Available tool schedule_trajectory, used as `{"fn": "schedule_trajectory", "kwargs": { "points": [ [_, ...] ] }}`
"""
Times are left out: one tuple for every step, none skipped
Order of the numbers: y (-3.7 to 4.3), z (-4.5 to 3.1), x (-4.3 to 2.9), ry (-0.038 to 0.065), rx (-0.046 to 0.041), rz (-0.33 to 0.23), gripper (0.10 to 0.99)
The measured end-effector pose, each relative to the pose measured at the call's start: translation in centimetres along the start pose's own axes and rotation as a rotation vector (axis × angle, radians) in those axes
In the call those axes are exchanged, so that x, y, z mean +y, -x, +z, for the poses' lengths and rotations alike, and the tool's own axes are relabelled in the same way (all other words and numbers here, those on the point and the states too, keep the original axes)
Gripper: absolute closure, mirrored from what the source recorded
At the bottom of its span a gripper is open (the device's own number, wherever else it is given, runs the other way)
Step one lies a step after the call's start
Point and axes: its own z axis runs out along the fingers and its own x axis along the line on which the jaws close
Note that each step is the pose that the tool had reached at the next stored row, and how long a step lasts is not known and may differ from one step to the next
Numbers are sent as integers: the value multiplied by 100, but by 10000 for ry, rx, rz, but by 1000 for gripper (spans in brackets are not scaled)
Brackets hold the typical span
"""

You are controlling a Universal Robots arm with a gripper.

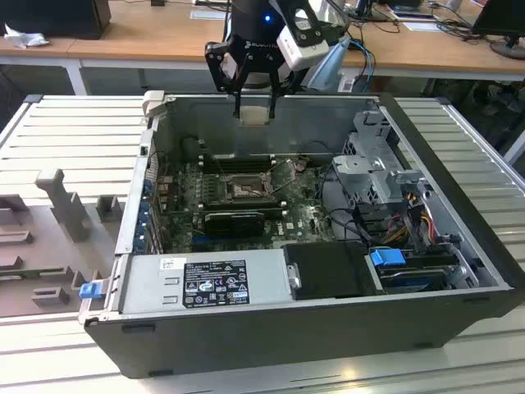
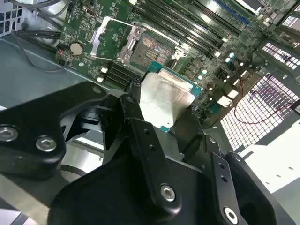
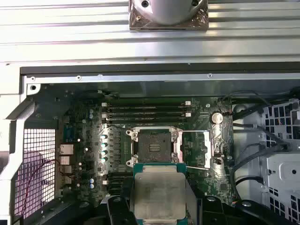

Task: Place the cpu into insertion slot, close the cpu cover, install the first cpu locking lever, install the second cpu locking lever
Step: 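Place the cpu into insertion slot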

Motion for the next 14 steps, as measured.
{"fn": "schedule_trajectory", "kwargs": {
  "points": [
    [0,0,0,0,-1,19,557],
    [0,0,0,2,-10,116,557],
    [-1,0,0,3,-14,157,557],
    [-1,0,0,4,-16,175,557],
    [-1,0,0,3,-16,187,557],
    [-1,0,0,4,-18,207,557],
    [-1,0,0,4,-20,221,557],
    [-1,0,0,4,-21,232,557],
    [-1,0,0,5,-22,251,557],
    [-1,0,0,5,-23,259,557],
    [-1,0,0,5,-23,260,557],
    [-1,0,0,4,-23,260,557],
    [-1,1,-1,4,-23,260,557],
    [-1,1,-1,3,-23,261,557]
  ]
}}
